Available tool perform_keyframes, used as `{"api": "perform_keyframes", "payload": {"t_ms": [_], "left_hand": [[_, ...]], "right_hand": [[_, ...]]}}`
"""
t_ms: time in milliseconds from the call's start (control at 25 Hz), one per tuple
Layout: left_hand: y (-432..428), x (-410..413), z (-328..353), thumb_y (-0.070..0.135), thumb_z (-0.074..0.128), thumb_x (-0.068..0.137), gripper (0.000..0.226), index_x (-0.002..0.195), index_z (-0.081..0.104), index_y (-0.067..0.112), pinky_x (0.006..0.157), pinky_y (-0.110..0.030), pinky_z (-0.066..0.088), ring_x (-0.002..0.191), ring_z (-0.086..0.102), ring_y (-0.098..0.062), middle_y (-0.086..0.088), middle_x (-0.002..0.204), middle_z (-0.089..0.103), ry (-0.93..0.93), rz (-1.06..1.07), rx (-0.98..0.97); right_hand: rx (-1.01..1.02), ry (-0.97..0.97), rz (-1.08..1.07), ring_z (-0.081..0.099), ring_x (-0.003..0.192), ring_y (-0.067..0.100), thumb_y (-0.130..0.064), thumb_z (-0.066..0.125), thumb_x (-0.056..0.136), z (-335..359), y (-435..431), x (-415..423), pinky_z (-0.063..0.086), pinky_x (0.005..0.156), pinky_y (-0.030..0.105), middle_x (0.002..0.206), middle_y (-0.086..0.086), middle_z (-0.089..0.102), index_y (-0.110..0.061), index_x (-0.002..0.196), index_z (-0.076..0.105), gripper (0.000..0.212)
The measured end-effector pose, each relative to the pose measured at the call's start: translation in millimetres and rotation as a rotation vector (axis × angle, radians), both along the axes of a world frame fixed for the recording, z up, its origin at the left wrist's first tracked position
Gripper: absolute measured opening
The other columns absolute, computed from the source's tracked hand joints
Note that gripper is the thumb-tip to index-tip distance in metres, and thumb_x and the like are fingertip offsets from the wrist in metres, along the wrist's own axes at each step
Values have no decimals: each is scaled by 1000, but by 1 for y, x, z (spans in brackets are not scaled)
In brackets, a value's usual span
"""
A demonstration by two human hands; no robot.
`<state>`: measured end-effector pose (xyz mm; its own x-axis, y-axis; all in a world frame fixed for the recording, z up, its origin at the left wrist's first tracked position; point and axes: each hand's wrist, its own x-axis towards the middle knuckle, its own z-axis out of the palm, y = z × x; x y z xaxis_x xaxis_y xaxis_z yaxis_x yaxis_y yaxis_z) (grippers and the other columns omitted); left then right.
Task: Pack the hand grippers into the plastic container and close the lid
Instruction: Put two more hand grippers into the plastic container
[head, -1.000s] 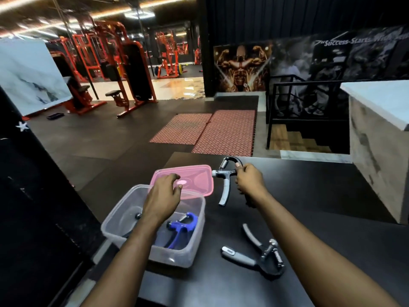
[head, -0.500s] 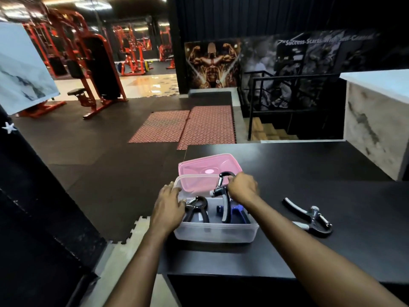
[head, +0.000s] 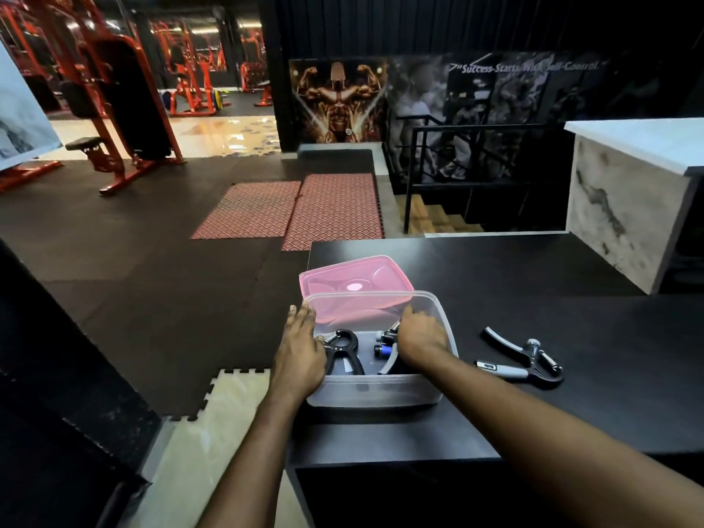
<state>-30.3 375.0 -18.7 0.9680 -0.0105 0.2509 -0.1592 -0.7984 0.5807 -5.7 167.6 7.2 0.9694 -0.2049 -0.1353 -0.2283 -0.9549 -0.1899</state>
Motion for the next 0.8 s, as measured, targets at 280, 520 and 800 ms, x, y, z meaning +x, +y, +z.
{"api": "perform_keyframes", "payload": {"t_ms": [280, 520, 800], "left_hand": [[0, -2, 2, 8, 43, 95, 58, 151, 28, 7, 124, -33, 12, 152, 8, -19, -3, 163, 23, 11, 11, 25], [-2, -5, 6, 9, 41, 96, 61, 154, 23, 10, 124, -34, 11, 153, 4, -16, 0, 164, 18, 38, 12, 34], [-4, -6, 12, 8, 44, 94, 60, 152, 27, 8, 124, -36, 12, 152, 8, -19, -3, 163, 22, 40, 8, 60]], "right_hand": [[-142, 95, 198, 58, 118, 34, -9, 45, 98, 7, -6, -8, 48, 95, 42, 139, 14, 38, -15, 137, 55, 40], [-87, 33, 186, 56, 120, 36, -9, 43, 99, 9, -1, -7, 48, 95, 43, 144, 10, 38, -15, 133, 60, 38], [-107, 75, 220, 54, 123, 34, -9, 46, 98, 4, -4, -11, 47, 96, 42, 138, 11, 43, -17, 134, 59, 39]]}}
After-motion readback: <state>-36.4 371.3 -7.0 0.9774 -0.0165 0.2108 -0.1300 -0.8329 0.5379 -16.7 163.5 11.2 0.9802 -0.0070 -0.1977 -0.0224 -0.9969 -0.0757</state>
